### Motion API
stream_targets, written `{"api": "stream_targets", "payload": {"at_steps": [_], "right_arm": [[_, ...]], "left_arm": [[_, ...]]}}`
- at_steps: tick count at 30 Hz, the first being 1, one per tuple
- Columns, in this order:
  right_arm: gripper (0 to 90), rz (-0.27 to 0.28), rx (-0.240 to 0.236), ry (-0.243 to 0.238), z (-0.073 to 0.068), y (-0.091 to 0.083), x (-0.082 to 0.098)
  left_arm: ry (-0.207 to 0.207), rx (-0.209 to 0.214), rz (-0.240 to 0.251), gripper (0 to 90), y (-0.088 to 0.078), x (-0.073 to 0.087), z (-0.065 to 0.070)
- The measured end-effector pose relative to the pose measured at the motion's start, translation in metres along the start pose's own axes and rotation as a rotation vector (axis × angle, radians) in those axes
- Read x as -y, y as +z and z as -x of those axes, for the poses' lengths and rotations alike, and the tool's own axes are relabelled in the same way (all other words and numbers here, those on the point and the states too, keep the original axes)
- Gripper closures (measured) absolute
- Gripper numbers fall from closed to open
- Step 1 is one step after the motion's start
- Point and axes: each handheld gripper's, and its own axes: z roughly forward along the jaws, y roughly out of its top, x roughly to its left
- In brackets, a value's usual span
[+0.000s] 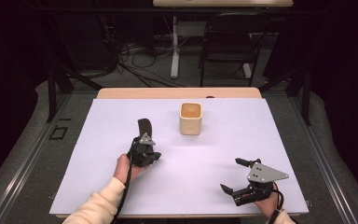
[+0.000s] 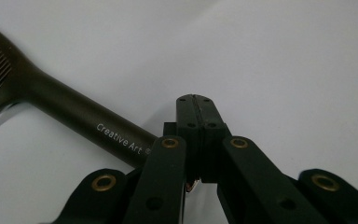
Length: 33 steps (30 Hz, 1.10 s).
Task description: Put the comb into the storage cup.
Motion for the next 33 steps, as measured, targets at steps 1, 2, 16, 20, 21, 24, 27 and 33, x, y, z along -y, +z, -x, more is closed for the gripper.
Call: {"api": "stream_targets", "payload": {"at_steps": [1, 2, 16, 20, 21, 24, 27, 33], "right_arm": [[0.1, -0.001, 0.0, 0.0, 0.0, 0.0, 0.0], [0.1, -0.002, 0.0, 0.001, 0.0, 0.0, 0.0], [0.1, -0.002, 0.001, 0.001, 0.0, 0.0, 0.0], [0.2, -0.003, 0.001, 0.001, 0.0, 0.0, 0.0], [0.2, -0.002, 0.0, 0.001, 0.0, 0.0, 0.0], [0.2, 0.0, 0.0, -0.001, 0.0, 0.0, 0.0], [0.2, -0.002, 0.001, 0.0, 0.0, 0.0, 0.0], [0.2, -0.002, -0.001, 0.001, 0.0, 0.0, 0.0]], "left_arm": [[-0.003, 0.0, -0.004, 89.9, -0.001, 0.0, 0.0], [-0.004, -0.003, -0.005, 90.0, -0.002, 0.001, 0.0], [-0.04, -0.021, -0.019, 89.9, -0.011, 0.009, -0.007], [-0.046, -0.02, -0.021, 89.9, -0.014, 0.012, -0.009], [-0.051, -0.022, -0.021, 89.9, -0.015, 0.013, -0.009], [-0.061, -0.026, -0.022, 89.9, -0.017, 0.015, -0.012], [-0.065, -0.035, -0.017, 89.9, -0.02, 0.017, -0.013], [-0.077, -0.048, -0.014, 89.9, -0.024, 0.02, -0.016]]}}
